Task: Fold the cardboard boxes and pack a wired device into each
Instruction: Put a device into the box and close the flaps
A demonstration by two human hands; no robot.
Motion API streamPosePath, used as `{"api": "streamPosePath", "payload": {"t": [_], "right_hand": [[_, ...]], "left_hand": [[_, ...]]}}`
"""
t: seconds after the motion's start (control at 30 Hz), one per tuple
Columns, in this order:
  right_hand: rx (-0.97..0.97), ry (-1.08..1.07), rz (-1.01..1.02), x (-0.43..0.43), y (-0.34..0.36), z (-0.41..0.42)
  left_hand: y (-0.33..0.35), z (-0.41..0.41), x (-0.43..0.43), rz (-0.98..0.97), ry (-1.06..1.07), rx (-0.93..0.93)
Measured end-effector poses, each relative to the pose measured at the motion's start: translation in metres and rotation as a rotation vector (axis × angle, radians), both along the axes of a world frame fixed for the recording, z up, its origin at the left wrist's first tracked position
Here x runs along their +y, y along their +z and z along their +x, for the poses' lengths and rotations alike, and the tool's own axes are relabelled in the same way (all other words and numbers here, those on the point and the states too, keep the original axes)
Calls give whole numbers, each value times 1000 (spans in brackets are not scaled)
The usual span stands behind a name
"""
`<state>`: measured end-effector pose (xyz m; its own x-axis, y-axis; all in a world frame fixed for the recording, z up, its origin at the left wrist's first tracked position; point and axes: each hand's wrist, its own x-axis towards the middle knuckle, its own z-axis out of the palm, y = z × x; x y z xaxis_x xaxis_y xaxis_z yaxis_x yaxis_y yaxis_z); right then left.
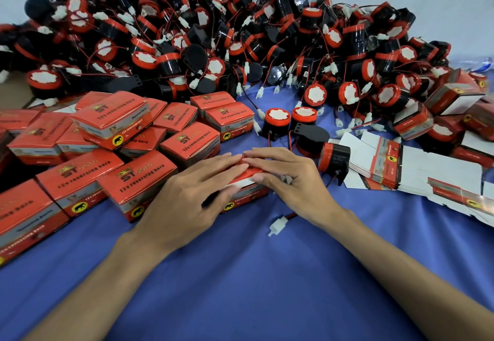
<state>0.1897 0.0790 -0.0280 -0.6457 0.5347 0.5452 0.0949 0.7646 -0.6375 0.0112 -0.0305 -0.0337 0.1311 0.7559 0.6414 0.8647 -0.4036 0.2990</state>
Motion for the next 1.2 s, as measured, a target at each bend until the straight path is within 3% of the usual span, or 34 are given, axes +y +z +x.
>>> {"api": "streamPosePath", "payload": {"t": [0.4,0.63,0.87,1.2], "right_hand": [[-13,13,139,1,-4,4],[-120,80,345,5,3,9],[-212,-16,576,-4,-4,12],[-287,-111,429,-23,-5,15]], "left_hand": [[1,2,0,-25,4,34],[0,1,-2,27,26,148],[-2,9,-2,137,81,237],[-2,12,1,94,118,294]]}}
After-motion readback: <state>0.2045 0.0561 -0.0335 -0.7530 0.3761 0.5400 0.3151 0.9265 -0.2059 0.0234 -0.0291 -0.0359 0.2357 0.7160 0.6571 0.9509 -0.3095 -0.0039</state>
